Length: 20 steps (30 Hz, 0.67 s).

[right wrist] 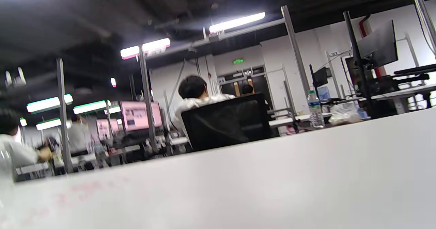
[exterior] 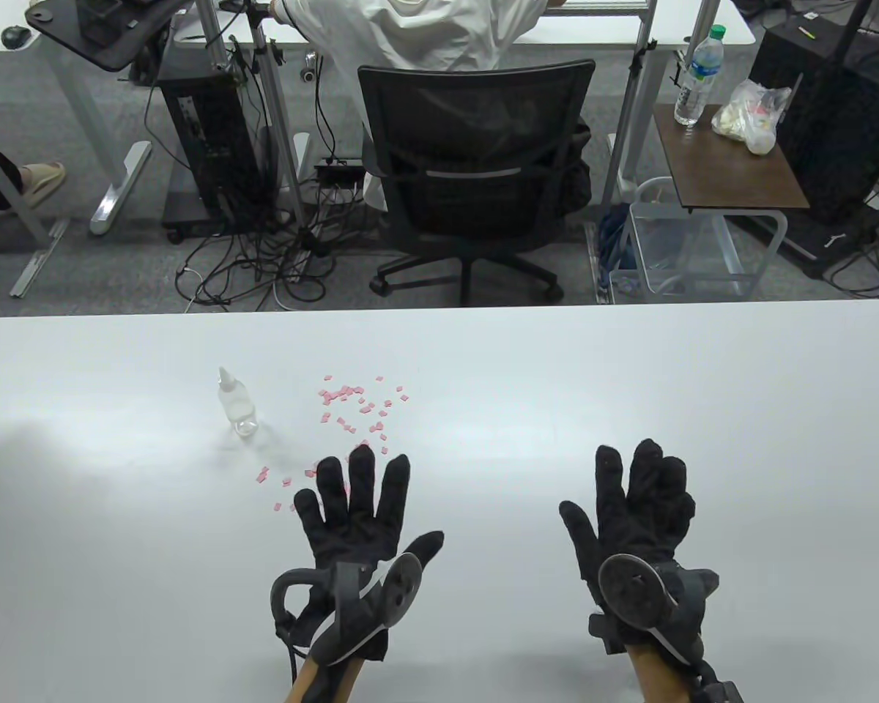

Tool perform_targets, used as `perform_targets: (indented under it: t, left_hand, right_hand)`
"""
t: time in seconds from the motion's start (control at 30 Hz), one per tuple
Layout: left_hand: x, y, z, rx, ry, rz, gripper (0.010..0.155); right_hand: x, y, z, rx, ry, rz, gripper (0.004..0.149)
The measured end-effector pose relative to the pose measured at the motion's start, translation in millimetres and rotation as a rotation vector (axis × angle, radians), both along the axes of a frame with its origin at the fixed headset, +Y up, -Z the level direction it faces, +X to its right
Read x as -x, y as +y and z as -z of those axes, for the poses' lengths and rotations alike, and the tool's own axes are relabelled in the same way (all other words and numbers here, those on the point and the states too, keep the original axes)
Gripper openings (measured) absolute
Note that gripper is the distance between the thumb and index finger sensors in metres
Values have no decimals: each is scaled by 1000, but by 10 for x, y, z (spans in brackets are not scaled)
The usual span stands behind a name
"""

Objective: Squeeze empty conical bottle to blow paper scraps with air puff

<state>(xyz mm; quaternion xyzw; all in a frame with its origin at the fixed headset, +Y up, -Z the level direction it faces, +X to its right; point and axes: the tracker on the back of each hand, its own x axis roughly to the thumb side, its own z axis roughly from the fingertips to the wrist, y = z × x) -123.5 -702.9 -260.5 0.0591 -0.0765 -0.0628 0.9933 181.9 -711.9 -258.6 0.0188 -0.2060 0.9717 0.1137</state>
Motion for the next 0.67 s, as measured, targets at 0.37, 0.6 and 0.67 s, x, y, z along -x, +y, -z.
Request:
perform_targets:
  t: [0.37,0.6,0.67]
  left_hand:
    - [234,-265,214,159,39,-55,95]
    - [182,-260,188,165,14,-41,94]
    - [173,-276,192,186,14,-35,94]
  right_hand:
    - [10,-138,135,148,-9,-12,77]
    - [35,-88,97,120,11,25,78]
    - [40,-81,89,119,16,27,78]
